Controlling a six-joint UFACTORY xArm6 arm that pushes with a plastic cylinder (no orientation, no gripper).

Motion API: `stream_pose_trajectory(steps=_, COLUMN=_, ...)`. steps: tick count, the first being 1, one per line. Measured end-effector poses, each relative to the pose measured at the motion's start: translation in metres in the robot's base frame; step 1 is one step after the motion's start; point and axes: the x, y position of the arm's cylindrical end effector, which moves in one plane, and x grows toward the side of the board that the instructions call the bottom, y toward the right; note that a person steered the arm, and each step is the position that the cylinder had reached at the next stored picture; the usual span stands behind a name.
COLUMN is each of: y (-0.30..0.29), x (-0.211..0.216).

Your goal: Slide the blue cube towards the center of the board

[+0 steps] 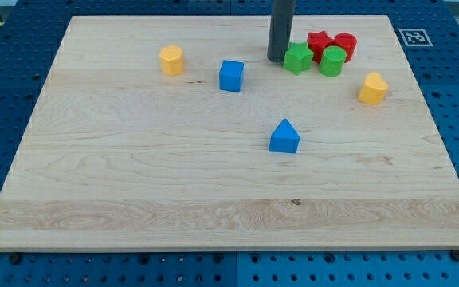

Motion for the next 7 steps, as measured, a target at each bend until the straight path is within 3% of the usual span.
stream_pose_trajectory(steps=2, y=0.015, x=0.001)
stream_pose_trajectory(steps=5, y=-0.075, x=0.008)
stream_pose_trajectory(steps=7, y=-0.071, x=0.078)
